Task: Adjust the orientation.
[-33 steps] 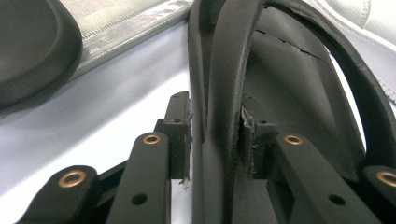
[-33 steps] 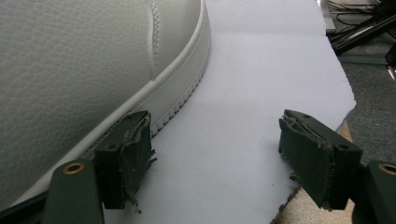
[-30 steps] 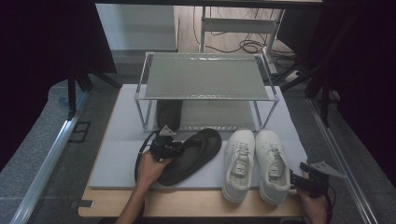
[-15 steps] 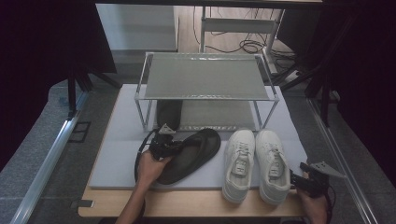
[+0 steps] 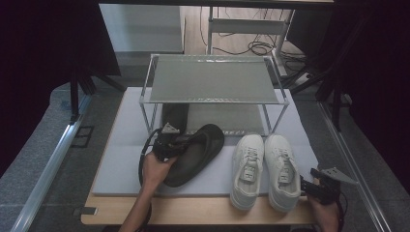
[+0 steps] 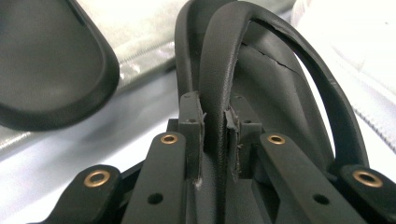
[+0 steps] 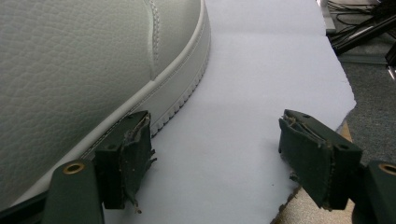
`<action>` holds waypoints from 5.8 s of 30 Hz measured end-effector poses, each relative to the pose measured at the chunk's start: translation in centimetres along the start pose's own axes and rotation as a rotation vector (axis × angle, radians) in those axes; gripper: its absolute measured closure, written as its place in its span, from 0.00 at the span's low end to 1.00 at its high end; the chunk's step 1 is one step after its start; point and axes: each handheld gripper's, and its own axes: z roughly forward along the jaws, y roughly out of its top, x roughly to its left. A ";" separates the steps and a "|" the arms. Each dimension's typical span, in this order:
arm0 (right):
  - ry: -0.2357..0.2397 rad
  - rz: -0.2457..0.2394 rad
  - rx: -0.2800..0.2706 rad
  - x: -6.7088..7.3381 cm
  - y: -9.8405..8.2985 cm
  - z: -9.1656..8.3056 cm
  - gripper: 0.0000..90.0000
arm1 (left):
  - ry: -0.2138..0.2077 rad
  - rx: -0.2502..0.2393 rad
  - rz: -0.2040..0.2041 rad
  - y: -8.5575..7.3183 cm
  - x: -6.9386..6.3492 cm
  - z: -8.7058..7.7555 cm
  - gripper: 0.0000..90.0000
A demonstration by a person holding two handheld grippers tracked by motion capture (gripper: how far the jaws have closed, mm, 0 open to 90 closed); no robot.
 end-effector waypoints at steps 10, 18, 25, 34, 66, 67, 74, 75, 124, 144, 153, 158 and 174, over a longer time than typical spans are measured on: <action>0.000 0.000 0.000 0.0 0.0 0.0 0.29 | 0.089 -0.069 -0.055 1.5 0.2 0.8 0.86; 0.001 0.001 0.000 0.0 0.0 0.0 0.29 | 0.172 -0.118 -0.124 2.4 0.6 2.5 0.86; 0.002 0.002 -0.001 0.0 0.0 0.0 0.29 | 0.227 -0.143 -0.148 3.2 0.4 4.2 0.86; 0.004 0.007 -0.002 0.0 0.0 0.0 0.29 | 0.292 -0.153 -0.187 3.5 0.3 6.1 0.86; 0.003 0.004 -0.001 0.0 0.0 0.0 0.29 | 0.144 -0.121 -0.039 -2.6 -0.9 -1.9 0.90; 0.003 0.004 -0.001 0.0 0.0 0.0 0.29 | 0.132 -0.122 -0.034 -3.0 -1.2 -2.2 0.90; 0.001 0.004 0.000 0.0 0.0 0.0 0.29 | 0.086 -0.083 -0.003 -5.6 -2.8 -3.0 0.98; 0.001 0.004 0.000 0.0 0.0 0.0 0.29 | 0.083 -0.075 0.010 -5.8 -3.3 -2.8 0.98; 0.002 0.002 0.000 0.0 0.0 0.0 0.29 | 0.103 -0.053 0.003 -0.9 -2.7 4.8 0.99; 0.002 0.003 0.000 0.0 0.0 0.0 0.29 | 0.148 -0.051 -0.019 0.8 -1.1 6.6 0.99; 0.003 0.005 0.000 0.0 0.0 0.0 0.29 | 0.152 -0.054 -0.025 1.0 -0.6 6.9 0.99; 0.003 0.005 0.000 0.0 0.0 0.0 0.29 | 0.149 -0.050 -0.018 0.9 -0.7 6.7 0.99; 0.002 0.003 0.000 0.0 0.0 0.0 0.29 | 0.126 -0.066 0.016 0.5 -1.3 4.9 0.90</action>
